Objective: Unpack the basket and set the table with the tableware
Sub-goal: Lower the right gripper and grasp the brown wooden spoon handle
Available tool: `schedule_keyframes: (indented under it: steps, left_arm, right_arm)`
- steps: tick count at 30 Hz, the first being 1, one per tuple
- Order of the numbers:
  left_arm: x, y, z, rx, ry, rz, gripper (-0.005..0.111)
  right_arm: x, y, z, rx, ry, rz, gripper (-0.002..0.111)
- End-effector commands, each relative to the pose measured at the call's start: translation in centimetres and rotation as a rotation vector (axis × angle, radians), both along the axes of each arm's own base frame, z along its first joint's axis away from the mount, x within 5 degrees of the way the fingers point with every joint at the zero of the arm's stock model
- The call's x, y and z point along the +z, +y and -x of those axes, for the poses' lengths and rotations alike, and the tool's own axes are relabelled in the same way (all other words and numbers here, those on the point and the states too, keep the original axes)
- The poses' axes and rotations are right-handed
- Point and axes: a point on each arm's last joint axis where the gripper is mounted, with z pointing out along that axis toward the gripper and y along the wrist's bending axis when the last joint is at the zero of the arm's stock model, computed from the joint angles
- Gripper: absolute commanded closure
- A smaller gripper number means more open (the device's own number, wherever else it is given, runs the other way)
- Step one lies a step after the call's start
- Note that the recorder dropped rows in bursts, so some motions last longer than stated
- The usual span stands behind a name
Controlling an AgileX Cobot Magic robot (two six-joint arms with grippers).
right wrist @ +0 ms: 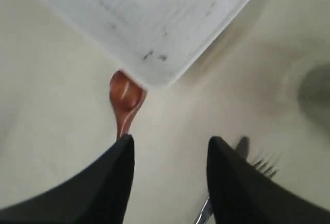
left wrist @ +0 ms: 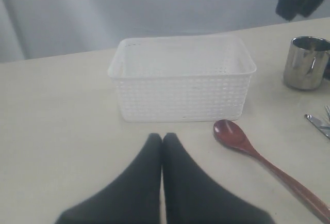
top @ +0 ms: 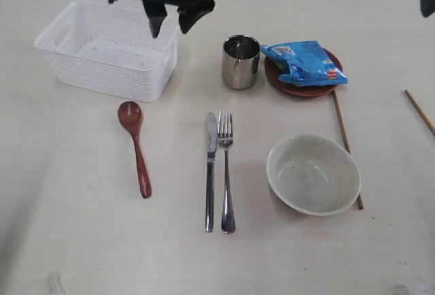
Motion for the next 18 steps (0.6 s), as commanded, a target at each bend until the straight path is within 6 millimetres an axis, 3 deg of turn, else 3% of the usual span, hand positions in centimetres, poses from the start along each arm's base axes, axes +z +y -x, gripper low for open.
schedule_keyframes:
  steps: [1,8,14,18]
  left_arm:
    - [0.0,0.0,0.0,-0.006,-0.001,0.0,0.107]
    - [0.0,0.0,0.0,-0.006,-0.001,0.0,0.107]
    - [0.0,0.0,0.0,-0.006,-0.001,0.0,0.107]
    - [0.0,0.0,0.0,-0.006,-0.001,0.0,0.107]
  right_arm:
    - [-1.6,2.5,4.4,0.114,0.067,0.055,0.066]
    - [-5.1,6.2,9.6,0.121,0.112,-0.003,0.066]
    - [-9.2,5.5,7.6,-0.006,0.148,0.068,0.066]
    - [-11.8,6.1,7.2,0.018,0.154,0.073,0.066]
